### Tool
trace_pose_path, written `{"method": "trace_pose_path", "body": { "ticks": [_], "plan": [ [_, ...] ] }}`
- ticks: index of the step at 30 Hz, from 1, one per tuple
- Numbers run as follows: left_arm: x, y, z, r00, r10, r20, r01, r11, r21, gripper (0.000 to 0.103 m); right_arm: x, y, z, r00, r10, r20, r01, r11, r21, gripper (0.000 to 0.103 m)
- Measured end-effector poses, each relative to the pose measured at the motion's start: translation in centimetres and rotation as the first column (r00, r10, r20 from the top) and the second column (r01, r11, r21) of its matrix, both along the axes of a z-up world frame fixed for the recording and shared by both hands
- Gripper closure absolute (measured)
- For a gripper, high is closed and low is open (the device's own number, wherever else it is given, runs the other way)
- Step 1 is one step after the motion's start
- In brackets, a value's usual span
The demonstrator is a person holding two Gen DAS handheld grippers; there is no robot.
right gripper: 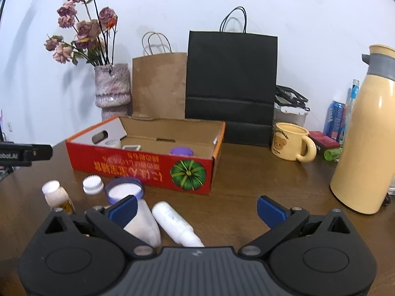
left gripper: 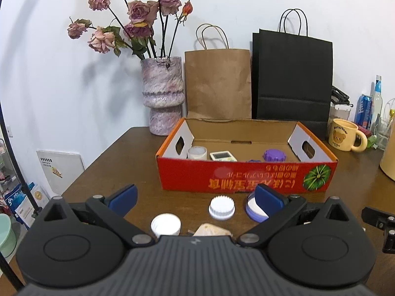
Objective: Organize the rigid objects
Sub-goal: 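Withdraw both tools from the box back toward the table objects, then grasp the white spray bottle with the right tool while the left tool grasps the white plug adapter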
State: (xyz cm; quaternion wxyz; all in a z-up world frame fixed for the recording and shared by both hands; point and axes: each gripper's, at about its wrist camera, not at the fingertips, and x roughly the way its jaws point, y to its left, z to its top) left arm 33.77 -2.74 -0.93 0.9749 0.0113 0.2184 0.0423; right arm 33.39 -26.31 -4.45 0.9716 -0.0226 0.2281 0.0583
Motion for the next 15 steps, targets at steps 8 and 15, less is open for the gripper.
{"method": "trace_pose_path", "body": {
  "ticks": [8,15],
  "plan": [
    [-0.6,0.3,-1.9,0.999,0.008,-0.036,-0.008,1.0,0.005,0.0,-0.9,-1.4,-1.7,0.998,-0.015,-0.059,0.014,1.0,-0.028,0.0],
    [-0.1,0.8,-2.7,0.998,0.023,-0.056,-0.023,1.0,0.006,0.0,0.5,-1.1,-3.1,0.995,-0.009,-0.102,0.003,0.998,-0.057,0.0]
  ]
}}
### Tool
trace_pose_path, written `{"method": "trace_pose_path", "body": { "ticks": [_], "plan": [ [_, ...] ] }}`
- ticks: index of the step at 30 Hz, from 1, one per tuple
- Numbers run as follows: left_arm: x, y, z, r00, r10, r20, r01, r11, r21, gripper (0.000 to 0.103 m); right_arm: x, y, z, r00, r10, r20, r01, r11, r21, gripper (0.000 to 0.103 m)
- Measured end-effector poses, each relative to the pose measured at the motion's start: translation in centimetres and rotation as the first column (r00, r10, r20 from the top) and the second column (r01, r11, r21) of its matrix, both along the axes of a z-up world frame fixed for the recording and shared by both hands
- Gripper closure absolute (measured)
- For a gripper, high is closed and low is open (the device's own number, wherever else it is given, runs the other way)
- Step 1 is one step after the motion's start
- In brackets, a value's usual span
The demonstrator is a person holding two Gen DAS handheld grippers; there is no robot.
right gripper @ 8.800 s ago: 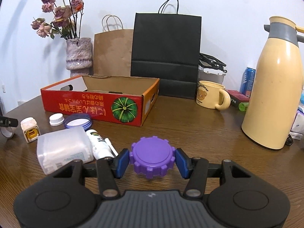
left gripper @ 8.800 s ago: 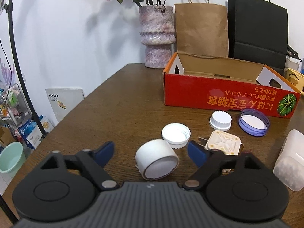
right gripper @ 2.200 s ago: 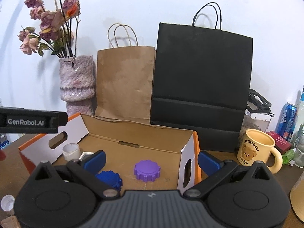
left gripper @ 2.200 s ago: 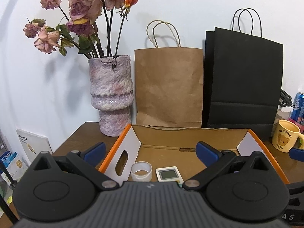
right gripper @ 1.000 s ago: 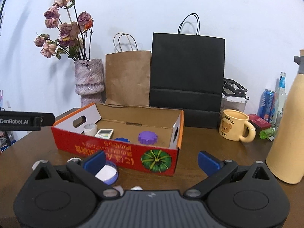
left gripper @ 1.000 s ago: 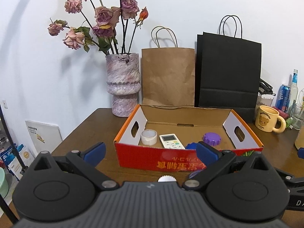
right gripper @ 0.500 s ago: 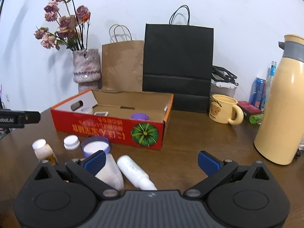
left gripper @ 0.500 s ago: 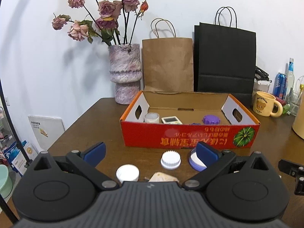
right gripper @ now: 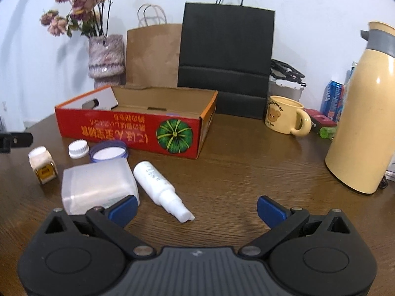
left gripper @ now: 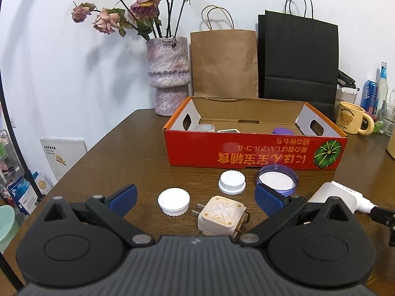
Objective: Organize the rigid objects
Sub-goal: 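Grasp the white spray bottle with the right tool while the left tool grasps the white plug adapter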
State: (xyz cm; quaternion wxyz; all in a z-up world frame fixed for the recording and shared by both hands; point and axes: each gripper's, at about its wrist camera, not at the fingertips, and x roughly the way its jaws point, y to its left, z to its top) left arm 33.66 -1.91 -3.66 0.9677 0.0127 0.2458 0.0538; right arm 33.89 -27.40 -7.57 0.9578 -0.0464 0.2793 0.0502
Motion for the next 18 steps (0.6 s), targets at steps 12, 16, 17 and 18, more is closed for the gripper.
{"method": "trace_pose_path", "body": {
  "ticks": [12,16,17,18],
  "plan": [
    [1.1,1.0,-0.6,1.0,0.017,-0.021,-0.017,1.0,-0.001,0.0,4.3,1.7,-1.6,0.996,0.064,-0.061,-0.067,0.996,-0.062,0.005],
    [1.3,1.4,-0.6,0.999,0.026,-0.025,-0.026,1.0,-0.004,0.0,5.3,2.2,-1.8,0.992,0.116,-0.055,-0.119,0.991,-0.056,0.011],
    [1.4,1.5,-0.7,0.999,0.029,-0.025,-0.029,1.0,-0.003,0.0,5.6,2.4,-1.9,0.991,0.126,-0.053,-0.129,0.99,-0.06,0.015],
    [1.4,1.6,-0.7,0.999,0.031,-0.026,-0.031,1.0,-0.003,0.0,5.8,2.6,-1.9,0.989,0.137,-0.055,-0.141,0.988,-0.059,0.021]
  ]
}}
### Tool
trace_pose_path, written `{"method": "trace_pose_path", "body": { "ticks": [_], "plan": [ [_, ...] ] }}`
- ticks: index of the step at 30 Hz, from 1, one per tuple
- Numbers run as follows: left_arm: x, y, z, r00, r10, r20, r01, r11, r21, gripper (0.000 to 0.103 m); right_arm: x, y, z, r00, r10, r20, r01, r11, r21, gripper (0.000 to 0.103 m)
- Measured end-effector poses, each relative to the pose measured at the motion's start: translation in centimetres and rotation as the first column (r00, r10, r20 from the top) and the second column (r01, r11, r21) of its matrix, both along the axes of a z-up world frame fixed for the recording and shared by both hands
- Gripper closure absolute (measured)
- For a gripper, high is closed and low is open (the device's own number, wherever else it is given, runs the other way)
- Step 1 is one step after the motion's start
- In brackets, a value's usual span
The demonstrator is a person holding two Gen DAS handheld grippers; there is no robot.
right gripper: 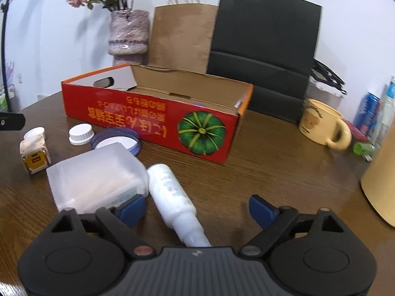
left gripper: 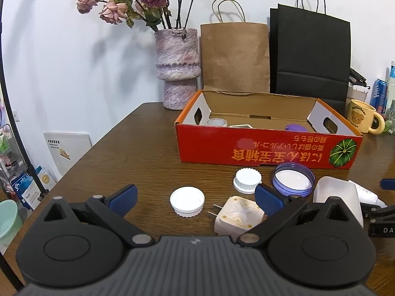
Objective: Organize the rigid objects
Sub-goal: 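Grasp the white spray bottle with the right tool while the left tool grasps the white plug adapter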
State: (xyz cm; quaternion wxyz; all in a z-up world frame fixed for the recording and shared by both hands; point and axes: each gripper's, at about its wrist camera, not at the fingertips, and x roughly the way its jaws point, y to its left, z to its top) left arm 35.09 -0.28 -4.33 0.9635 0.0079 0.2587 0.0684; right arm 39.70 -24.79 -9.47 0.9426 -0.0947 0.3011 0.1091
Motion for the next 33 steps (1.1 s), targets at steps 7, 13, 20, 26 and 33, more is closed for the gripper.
{"method": "trace_pose_path", "body": {
  "ticks": [7,13,20,26,33],
  "plan": [
    [0.3,0.4,-0.1,1.0,0.012,-0.006,-0.012,1.0,0.002,0.0,0.5,0.6,0.0,0.996,0.084,-0.022,-0.083,0.995,0.055,0.076],
    [0.2,0.4,-0.1,1.0,0.011,-0.003,-0.011,1.0,0.002,0.0,-0.5,0.4,0.5,0.997,0.063,0.032,-0.065,0.996,0.065,0.076],
    [0.0,0.3,-0.1,1.0,-0.007,-0.002,0.007,1.0,0.004,0.0,-2.8,0.4,1.2,0.994,0.032,0.101,-0.037,0.998,0.048,0.076],
    [0.0,-0.4,-0.8,0.997,-0.066,-0.036,0.066,0.998,0.02,0.0,-4.2,0.3,1.6,0.992,0.002,0.123,-0.011,0.997,0.073,0.076],
    [0.2,-1.6,-1.8,0.99,-0.126,-0.06,0.129,0.991,0.041,0.0,-5.0,0.3,1.7,0.991,-0.019,0.133,0.007,0.996,0.086,0.076]
  ]
}}
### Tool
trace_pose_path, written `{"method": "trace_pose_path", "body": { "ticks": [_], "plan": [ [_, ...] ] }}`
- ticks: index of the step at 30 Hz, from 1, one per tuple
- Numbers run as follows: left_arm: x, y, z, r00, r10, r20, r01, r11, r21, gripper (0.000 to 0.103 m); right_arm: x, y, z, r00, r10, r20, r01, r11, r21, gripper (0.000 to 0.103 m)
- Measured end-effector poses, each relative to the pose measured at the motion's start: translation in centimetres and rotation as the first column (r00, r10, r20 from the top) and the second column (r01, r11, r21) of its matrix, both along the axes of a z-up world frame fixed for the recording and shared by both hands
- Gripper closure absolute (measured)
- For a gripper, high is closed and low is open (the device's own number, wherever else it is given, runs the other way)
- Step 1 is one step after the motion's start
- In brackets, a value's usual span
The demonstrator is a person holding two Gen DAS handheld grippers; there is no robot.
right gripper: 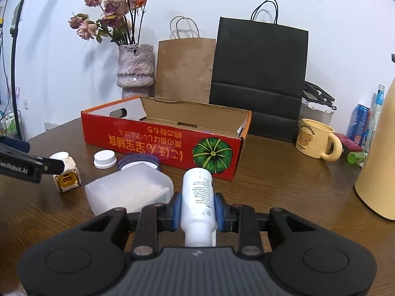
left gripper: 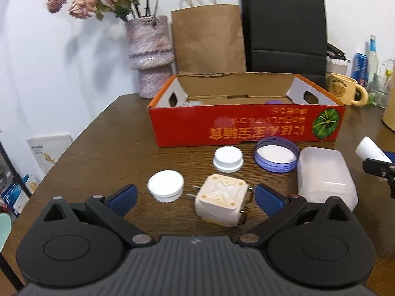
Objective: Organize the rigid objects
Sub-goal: 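Grasp the white spray bottle with the right tool while the left tool grasps the white plug adapter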
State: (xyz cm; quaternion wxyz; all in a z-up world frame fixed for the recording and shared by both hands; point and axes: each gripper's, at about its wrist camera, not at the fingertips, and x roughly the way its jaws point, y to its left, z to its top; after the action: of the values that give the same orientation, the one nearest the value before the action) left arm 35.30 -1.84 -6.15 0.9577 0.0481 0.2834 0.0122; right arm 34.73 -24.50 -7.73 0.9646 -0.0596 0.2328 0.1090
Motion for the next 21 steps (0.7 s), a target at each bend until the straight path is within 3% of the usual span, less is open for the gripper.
{"method": "trace_pose_path", "body": {
  "ticks": [8,15,19,21],
  "plan": [
    [0.6,-1.3,-0.8,0.999,-0.04,-0.005,0.04,0.999,0.034,0.003,-0.1,-0.2,-0.1,1.0,-0.009,-0.004,0.009,1.0,0.011,0.076],
    [1.7,-1.8,-1.6,0.998,-0.055,-0.031,0.056,0.997,0.054,0.016,0.1,-0.1,-0.2,1.0,-0.012,-0.01,0.013,1.0,0.01,0.076],
    [2.4,-1.8,-2.0,0.996,-0.067,-0.059,0.069,0.997,0.039,0.031,0.1,-0.1,-0.2,1.0,-0.014,-0.01,0.014,1.0,0.011,0.076],
    [2.7,-1.7,-2.2,0.995,-0.069,-0.068,0.071,0.997,0.029,0.032,0.1,-0.1,-0.2,1.0,-0.014,-0.01,0.014,1.0,0.011,0.076]
  ]
}}
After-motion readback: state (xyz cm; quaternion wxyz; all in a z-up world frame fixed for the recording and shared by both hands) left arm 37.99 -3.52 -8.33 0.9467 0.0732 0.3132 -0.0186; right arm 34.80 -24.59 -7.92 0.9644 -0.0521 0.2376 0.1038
